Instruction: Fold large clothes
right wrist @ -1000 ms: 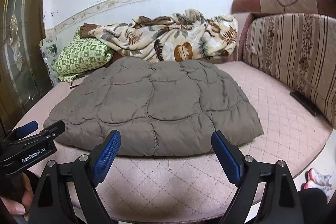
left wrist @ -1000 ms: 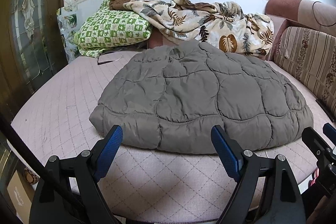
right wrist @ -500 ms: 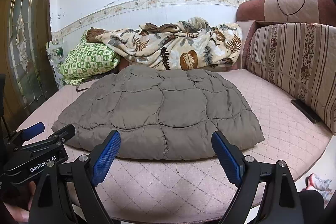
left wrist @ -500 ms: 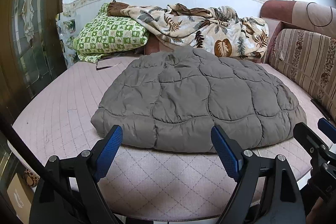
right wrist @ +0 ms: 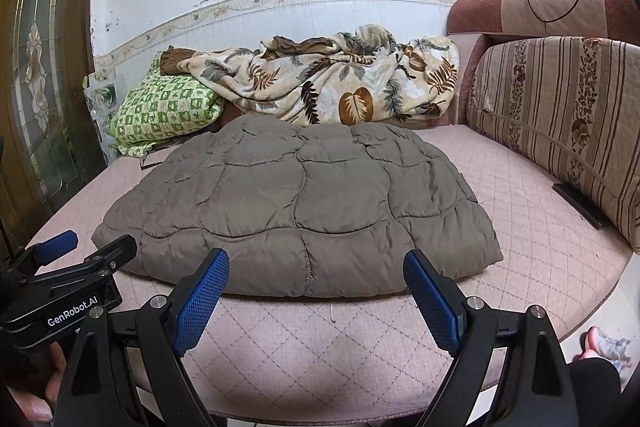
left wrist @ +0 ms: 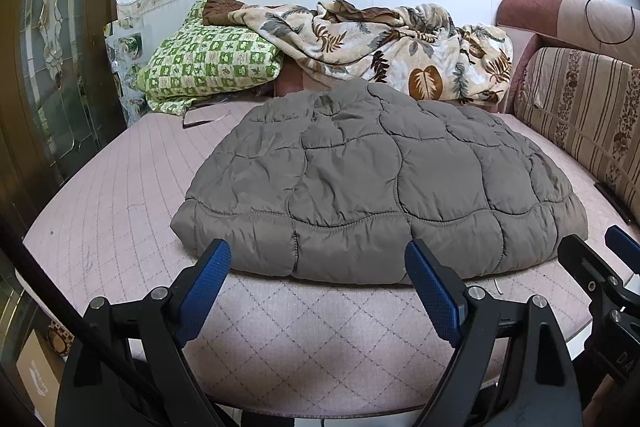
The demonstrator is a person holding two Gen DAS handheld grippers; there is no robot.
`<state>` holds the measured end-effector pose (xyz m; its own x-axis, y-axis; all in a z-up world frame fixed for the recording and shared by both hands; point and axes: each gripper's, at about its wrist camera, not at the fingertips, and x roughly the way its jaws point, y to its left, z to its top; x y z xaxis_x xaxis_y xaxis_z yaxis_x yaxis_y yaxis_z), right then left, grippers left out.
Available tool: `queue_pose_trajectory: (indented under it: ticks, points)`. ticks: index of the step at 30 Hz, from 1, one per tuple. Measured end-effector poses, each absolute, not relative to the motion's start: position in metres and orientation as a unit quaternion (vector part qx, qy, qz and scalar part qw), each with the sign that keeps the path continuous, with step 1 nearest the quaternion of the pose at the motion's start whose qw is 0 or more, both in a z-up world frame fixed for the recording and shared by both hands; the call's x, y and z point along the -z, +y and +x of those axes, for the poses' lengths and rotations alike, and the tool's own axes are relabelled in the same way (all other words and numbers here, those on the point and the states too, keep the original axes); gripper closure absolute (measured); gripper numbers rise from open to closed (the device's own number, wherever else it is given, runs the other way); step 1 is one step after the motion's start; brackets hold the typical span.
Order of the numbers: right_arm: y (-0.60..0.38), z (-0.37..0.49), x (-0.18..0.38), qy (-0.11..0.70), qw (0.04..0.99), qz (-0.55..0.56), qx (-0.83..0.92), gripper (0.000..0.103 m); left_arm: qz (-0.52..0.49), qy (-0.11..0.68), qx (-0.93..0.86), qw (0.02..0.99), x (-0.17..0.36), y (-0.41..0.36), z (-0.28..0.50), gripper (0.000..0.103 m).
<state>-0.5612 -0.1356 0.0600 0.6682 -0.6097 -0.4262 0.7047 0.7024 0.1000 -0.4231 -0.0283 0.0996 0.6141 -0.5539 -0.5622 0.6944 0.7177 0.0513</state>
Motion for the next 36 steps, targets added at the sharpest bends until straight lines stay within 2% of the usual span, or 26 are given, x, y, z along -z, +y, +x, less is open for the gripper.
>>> queue_pose_trajectory:
  ticks: [13, 17, 26, 36]
  points:
    - [-0.143, -0.561, -0.052, 0.194, 0.9, 0.137, 0.366, 0.011, 0.135, 0.274, 0.347, 0.887, -0.091, -0.03, -0.417, 0.015]
    - [-0.143, -0.561, -0.051, 0.196, 0.899, 0.137, 0.366, 0.011, 0.138, 0.283, 0.347, 0.884, -0.09, -0.03, -0.415, 0.01]
    - [-0.143, -0.561, -0.047, 0.201, 0.898, 0.138, 0.367, 0.011, 0.152, 0.287, 0.344, 0.881, -0.095, -0.035, -0.409, 0.01]
    - [-0.144, -0.561, -0.046, 0.201, 0.897, 0.139, 0.369, 0.011, 0.215, 0.273, 0.311, 0.885, -0.094, -0.046, -0.411, 0.009]
